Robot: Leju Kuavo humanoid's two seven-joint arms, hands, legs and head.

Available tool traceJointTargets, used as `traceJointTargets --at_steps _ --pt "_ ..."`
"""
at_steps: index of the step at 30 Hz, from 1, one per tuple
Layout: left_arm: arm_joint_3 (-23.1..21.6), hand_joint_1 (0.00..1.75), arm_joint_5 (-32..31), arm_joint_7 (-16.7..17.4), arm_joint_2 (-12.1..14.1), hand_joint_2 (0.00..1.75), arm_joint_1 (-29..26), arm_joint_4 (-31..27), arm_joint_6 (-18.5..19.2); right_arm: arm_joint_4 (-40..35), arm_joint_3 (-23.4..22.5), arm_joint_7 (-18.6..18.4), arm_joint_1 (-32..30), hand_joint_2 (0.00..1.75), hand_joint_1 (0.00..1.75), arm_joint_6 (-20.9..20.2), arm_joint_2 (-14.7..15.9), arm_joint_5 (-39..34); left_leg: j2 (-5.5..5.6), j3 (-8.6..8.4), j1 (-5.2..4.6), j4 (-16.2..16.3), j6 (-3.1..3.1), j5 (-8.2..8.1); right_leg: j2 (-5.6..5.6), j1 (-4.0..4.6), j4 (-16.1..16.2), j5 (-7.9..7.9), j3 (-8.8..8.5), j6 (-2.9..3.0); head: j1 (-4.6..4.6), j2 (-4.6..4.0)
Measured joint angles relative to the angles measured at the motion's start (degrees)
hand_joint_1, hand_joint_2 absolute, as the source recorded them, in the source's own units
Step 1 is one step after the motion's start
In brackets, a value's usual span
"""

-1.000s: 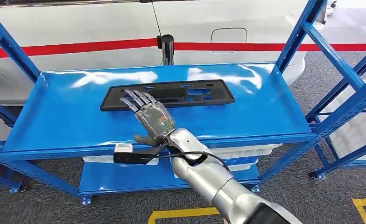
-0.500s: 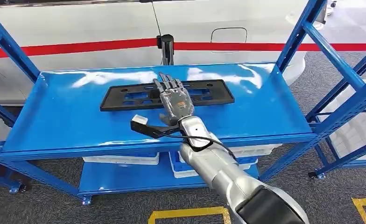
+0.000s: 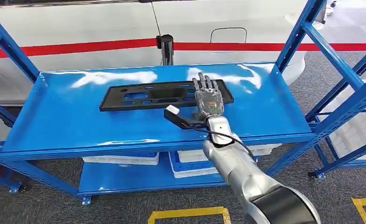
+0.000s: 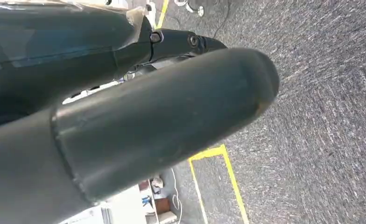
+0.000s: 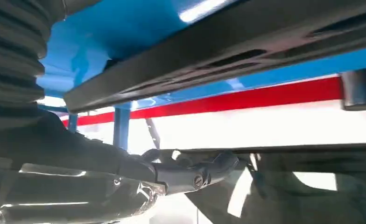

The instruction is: Take the parts from the cabinet and place them on the table.

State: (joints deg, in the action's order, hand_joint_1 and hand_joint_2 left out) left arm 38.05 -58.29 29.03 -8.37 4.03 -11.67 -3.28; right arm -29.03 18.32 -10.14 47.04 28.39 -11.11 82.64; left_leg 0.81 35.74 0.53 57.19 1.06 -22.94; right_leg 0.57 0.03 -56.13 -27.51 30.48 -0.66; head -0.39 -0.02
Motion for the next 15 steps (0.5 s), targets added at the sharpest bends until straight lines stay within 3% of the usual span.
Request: traceJointTargets --at_steps 2,3,4,5,15 --pt "0.2 0.0 -0.3 -0.1 0.0 0.0 0.0 0.0 0.1 0.2 -1.2 -0.2 -0.2 1.75 0.0 0.0 0.3 1.0 0.0 0.0 0.0 0.0 0.0 0.0 0.0 0.0 0.0 0.0 0.0 0.0 0.0 0.0" --pt "0.4 0.0 -0.6 -0.2 0.0 0.0 0.0 0.0 0.1 0.2 -1.6 -0.2 -0.2 1.75 0.16 0.0 0.4 1.3 0.0 0.0 0.0 0.0 0.0 0.0 0.0 0.0 0.0 0.0 0.01 0.0 0.0 0.0" --pt "0.6 0.0 -0.8 -0.3 0.0 0.0 0.0 0.0 0.1 0.3 -2.2 -0.2 -0.3 1.75 1.4 0.0 0.5 1.8 0.0 0.0 0.01 0.0 0.0 0.0 0.0 0.0 0.0 0.0 0.0 0.0 0.0 0.02" --pt "0.7 0.0 -1.0 -0.4 0.0 0.0 0.0 0.0 0.1 0.3 -2.8 -0.2 -0.4 1.75 1.73 0.0 0.7 2.2 0.0 0.0 0.01 0.0 0.0 0.0 0.0 0.0 0.0 0.0 0.0 0.0 0.0 0.02" --pt "1.3 0.0 -2.5 -1.6 0.1 0.0 0.1 0.0 -0.2 0.3 -7.1 1.3 -1.5 1.75 1.75 0.0 1.3 4.8 0.0 0.0 0.01 0.0 0.0 0.0 0.0 0.01 0.0 0.0 0.0 0.0 0.0 0.0"
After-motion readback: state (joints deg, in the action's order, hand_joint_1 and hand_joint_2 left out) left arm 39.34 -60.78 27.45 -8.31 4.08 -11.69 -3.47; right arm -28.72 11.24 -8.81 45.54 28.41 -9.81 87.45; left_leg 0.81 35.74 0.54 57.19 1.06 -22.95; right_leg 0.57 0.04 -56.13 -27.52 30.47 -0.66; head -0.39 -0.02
